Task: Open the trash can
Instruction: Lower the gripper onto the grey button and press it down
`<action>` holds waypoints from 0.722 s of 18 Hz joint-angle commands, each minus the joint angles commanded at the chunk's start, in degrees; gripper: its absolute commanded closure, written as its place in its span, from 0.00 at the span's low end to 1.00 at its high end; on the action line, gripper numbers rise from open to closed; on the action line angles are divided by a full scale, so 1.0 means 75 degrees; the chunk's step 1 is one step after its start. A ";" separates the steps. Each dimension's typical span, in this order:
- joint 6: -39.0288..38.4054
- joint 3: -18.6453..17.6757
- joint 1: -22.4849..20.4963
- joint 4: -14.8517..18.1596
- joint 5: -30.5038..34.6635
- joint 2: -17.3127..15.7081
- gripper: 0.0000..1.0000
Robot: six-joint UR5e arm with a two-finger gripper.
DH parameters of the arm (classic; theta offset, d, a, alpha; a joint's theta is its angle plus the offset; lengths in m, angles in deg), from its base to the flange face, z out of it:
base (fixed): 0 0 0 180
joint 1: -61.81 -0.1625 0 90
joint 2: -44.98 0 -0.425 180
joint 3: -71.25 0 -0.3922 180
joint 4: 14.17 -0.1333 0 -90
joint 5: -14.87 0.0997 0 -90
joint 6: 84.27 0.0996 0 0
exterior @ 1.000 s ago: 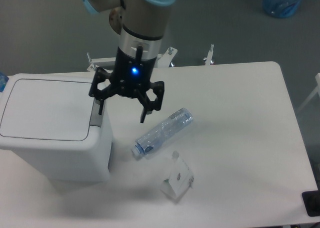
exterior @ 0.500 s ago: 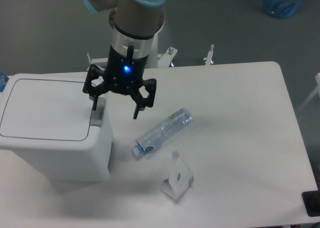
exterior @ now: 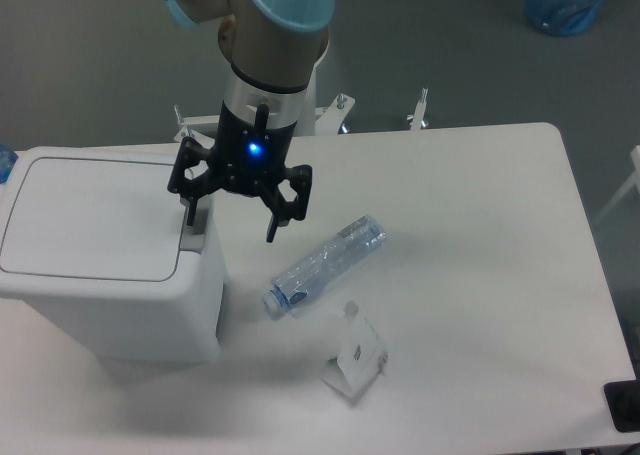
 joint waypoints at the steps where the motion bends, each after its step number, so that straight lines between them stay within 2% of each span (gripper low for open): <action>1: 0.0000 0.0012 0.0000 0.0035 0.0000 0.0000 0.00; 13: 0.0000 0.0012 0.0000 -0.0023 0.0000 0.0012 0.00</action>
